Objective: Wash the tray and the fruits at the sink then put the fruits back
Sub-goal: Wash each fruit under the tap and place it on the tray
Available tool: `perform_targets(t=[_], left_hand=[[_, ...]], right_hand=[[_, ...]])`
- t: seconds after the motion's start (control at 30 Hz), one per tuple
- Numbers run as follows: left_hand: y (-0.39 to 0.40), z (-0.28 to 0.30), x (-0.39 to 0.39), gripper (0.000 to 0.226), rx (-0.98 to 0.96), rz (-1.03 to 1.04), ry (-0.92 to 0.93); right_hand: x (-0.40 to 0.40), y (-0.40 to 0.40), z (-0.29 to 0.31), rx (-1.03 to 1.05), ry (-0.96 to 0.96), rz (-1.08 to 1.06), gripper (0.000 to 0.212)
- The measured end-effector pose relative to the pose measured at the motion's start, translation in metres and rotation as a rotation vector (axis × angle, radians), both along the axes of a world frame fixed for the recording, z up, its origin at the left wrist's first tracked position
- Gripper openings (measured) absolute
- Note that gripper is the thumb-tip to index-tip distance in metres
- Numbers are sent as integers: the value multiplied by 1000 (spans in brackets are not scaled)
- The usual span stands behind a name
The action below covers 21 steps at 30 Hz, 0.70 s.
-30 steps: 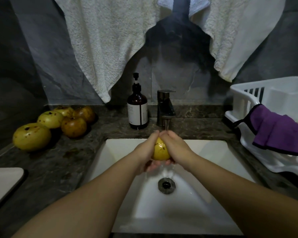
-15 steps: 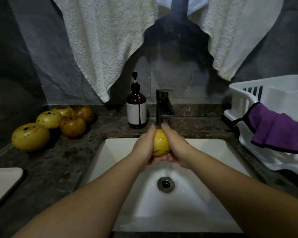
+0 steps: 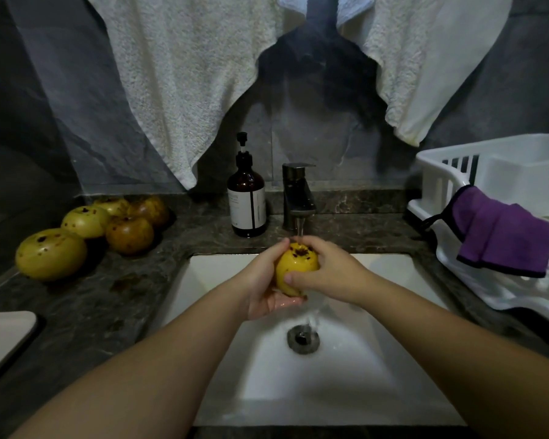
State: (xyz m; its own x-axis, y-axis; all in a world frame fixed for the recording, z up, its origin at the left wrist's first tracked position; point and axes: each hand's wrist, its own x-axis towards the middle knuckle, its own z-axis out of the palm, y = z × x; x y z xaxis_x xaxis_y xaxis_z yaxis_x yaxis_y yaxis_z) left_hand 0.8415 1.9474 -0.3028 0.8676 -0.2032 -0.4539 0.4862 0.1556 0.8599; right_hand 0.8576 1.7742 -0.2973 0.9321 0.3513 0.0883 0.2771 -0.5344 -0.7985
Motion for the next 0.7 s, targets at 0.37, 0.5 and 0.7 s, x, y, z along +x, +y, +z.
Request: perform_targets(t=[0.37,0.5,0.7], left_hand=[[0,0,3,59,25,49,-28],[-3,0,1,58,61,41,-39],[-5,0,-1,59,44,38,-22]], right_hand=[[-2,-11,7,-186,-273,-21,52],[1,-12,7,-219,-234,-24,46],[1,-11,10,-267,-249,16,46]])
